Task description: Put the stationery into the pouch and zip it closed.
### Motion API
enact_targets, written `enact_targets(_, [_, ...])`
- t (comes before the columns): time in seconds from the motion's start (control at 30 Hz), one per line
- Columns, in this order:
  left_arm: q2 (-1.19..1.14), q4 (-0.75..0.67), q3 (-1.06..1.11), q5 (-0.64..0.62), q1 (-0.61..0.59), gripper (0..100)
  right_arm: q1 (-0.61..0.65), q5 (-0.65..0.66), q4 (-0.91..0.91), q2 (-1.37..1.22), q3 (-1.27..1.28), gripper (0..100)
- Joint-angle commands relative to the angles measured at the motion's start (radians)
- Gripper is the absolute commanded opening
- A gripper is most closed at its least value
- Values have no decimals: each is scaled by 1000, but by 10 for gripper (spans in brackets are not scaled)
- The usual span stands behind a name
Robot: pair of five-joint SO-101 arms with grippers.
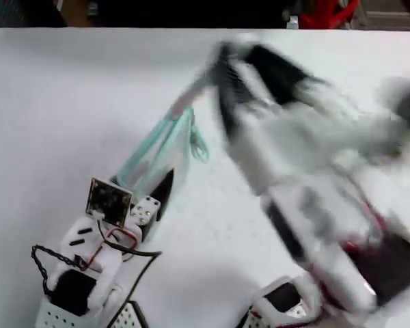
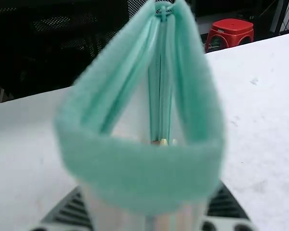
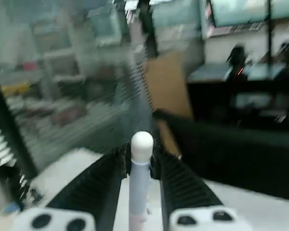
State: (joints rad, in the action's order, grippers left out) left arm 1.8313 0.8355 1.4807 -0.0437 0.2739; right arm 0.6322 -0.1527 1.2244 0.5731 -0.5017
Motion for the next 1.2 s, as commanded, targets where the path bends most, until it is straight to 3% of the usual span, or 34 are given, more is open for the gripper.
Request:
enact_targets(0.0, [-2, -2, -5, -5, -4, 177, 84, -6, -35, -21, 44, 17])
enact_targets(0.6, [-2, -2, -6, -5, -2, 177, 128, -3, 24, -62, 299, 21])
enact_targets(0.83, [-2, -2, -6, -5, -7, 177, 162, -3, 87, -53, 336, 248])
enact_targets(0.9, [-2, -2, -6, -5, -7, 177, 154, -3, 122, -51, 316, 272])
enact_targets(1.03, [-2, -2, -6, -5, -8, 177, 56, -3, 205, -51, 210, 272])
enact_targets(1.17, [-2, -2, -6, -5, -8, 177, -160, -3, 252, -53, 144, 272])
